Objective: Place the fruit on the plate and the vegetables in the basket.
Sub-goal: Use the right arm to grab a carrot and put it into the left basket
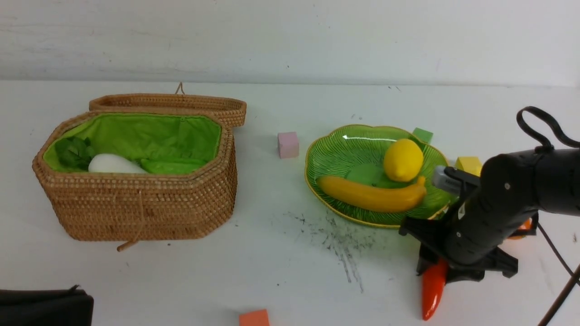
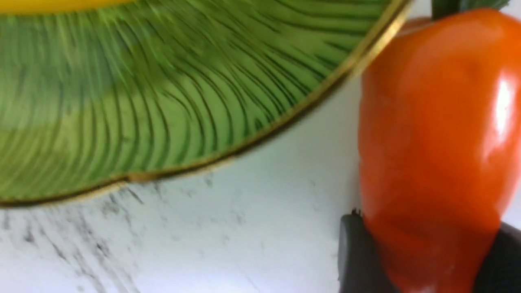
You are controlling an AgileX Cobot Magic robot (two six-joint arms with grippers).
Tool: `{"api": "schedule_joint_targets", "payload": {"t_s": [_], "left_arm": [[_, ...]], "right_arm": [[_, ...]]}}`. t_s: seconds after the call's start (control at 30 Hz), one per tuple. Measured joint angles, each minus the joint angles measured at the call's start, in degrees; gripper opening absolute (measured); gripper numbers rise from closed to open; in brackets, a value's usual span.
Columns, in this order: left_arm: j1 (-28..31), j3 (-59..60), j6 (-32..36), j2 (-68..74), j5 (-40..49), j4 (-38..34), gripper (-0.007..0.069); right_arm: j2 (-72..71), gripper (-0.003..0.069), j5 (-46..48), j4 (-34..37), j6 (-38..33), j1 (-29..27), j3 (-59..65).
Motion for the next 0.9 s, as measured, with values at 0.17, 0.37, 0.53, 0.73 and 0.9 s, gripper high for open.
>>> {"api": "schedule_joint_targets", "payload": {"t_s": [0.17, 0.37, 0.53, 0.73, 0.9], "left_arm": [[0.0, 0.0, 0.0, 0.0, 0.3, 0.0, -0.0006], [0.0, 0.0, 0.0, 0.0, 0.4, -0.1, -0.0006], [0.0, 0.0, -0.1, 0.0, 0.6, 2.6, -0.0006], [0.0, 0.0, -9.0, 0.0, -0.1, 16.0, -0.0006], [0.0, -1.5, -24.1, 0.0, 0.8, 29.3, -0.0006]], "right_arm": [[-3.7, 0.0320, 6.4, -0.9, 0.2, 0.0, 0.1], [-12.8, 0.0320, 14.0, -3.2, 0.2, 0.0, 0.5], [-21.7, 0.0320, 14.8, -2.3, -3.0, 2.6, -1.4], [-22.0, 0.0320, 9.8, 1.8, -18.9, 12.1, -16.0], [-12.3, 0.0320, 3.2, 4.6, -34.3, 20.7, -30.8]]}}
